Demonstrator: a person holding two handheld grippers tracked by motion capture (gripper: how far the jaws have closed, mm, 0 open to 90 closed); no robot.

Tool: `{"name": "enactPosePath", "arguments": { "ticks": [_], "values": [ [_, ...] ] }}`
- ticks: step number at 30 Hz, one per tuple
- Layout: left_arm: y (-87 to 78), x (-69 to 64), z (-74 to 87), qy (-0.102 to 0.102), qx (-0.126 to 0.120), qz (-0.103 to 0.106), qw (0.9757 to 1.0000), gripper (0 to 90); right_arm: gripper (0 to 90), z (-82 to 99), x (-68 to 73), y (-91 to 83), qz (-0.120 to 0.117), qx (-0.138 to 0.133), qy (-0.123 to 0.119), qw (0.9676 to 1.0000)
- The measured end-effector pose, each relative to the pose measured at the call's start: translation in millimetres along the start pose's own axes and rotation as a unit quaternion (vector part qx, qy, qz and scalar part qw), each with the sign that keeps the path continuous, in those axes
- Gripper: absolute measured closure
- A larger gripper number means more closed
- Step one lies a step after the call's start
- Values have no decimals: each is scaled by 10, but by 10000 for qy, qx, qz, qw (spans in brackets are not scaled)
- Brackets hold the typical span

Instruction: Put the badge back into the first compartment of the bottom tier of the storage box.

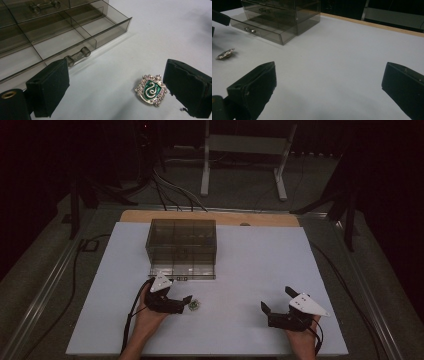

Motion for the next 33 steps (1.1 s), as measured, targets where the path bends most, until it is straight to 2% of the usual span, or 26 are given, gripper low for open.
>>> {"name": "enactPosePath", "arguments": {
  "ticks": [7, 13, 22, 27, 29, 30, 33],
  "values": [
    [33, -16, 19, 113, 103, 28, 9999, 78, 0, 0, 4, 0, -8, 5, -12, 10000],
    [65, -45, 27, 200, 187, 214, 9994, 78, 0, 0, 7, 4, -17, 13, -16, 10000],
    [110, -85, 25, 308, 330, 386, 9982, 81, 0, 0, 14, 9, -36, 20, -30, 10000],
    [141, -123, 28, 336, 459, 538, 9969, 161, 0, 0, 12, 9, -38, 19, -32, 10000],
    [141, -123, 28, 336, 459, 538, 9969, 166, 0, 0, 12, 9, -39, 18, -34, 10000],
    [169, -137, 41, 310, 532, 557, 9966, 209, 0, 1, 15, 8, -41, 22, -36, 10000],
    [184, -154, 54, 362, 623, 512, 9961, 255, 0, 1, 13, 8, -40, 22, -38, 10000]
  ]
}}
Point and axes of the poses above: each handheld gripper's, and its own axes: y roughly forward along the jaws, z roughly out of its underside, x roughly to its left, the point moved 3 cm from there along y, roughly forward along the jaws, and after that the axes turned 3 degrees about -y, right-handed, at the moved point
